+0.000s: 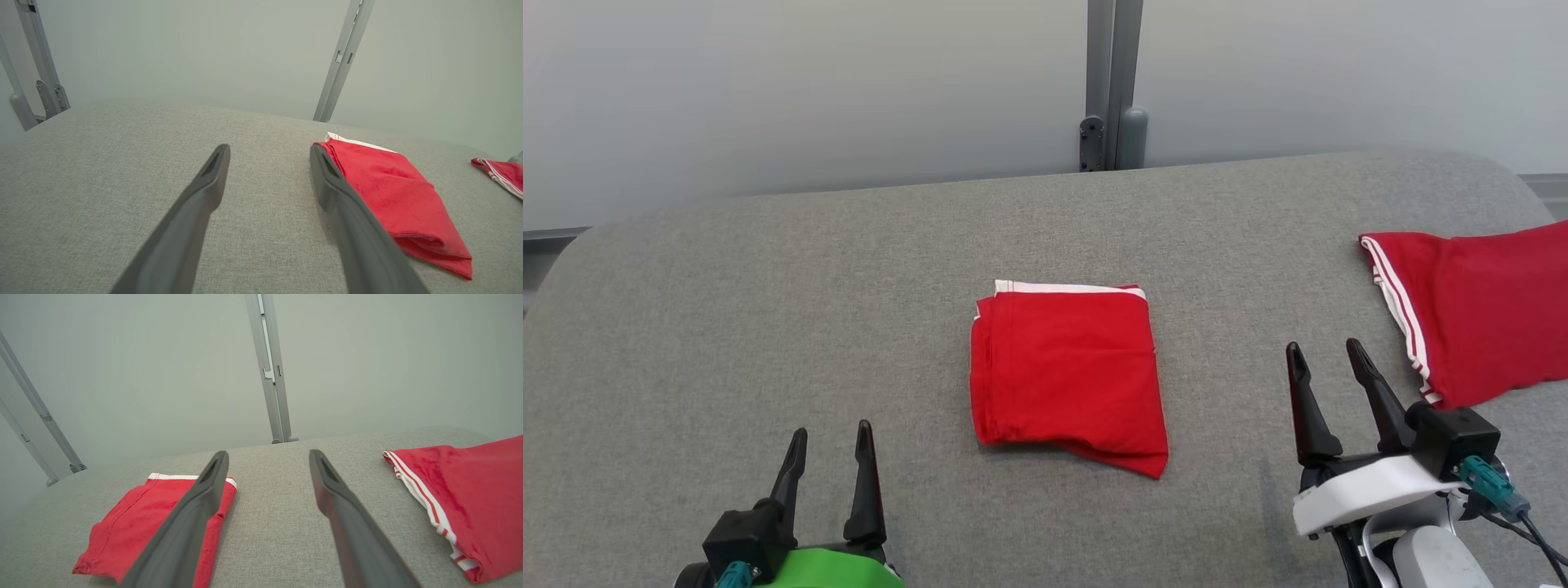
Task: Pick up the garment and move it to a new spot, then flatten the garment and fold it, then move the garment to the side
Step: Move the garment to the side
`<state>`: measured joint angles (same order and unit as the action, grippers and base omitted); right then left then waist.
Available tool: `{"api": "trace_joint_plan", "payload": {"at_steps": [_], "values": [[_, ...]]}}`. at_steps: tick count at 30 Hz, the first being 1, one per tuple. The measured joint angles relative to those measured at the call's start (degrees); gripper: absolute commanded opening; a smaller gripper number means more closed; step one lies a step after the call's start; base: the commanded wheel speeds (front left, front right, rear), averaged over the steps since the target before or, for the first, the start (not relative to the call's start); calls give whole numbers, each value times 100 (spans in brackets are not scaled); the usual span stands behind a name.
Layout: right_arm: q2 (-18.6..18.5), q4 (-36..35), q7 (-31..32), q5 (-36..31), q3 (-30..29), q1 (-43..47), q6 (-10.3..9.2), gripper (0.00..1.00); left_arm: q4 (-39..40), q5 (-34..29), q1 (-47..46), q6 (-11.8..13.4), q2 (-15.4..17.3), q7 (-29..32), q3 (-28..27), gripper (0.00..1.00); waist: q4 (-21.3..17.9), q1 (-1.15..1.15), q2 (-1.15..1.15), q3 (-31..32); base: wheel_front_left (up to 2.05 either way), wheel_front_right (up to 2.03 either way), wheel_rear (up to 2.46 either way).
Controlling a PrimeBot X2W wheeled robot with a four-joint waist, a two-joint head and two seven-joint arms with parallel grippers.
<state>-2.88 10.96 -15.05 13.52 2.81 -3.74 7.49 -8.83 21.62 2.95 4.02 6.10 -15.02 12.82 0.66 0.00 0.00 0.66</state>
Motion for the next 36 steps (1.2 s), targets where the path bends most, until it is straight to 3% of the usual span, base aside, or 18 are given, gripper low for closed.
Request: {"api": "trace_joint_plan", "payload": {"at_steps": [17,25,36], "values": [[5,227,79,57,-8,7,0,100,-85,-151,3,-145,-134,0,-157,100,57,0,0,-13,0,0,0],[-16,506,1225,171,124,-701,-1,100,-96,-218,-13,-203,-188,0,-142,100,163,0,0,-91,0,0,0],[-514,1626,2807,1240,704,-1875,-1,100,-98,-245,-276,-275,-281,0,-79,100,550,0,0,-424,0,0,0]]}}
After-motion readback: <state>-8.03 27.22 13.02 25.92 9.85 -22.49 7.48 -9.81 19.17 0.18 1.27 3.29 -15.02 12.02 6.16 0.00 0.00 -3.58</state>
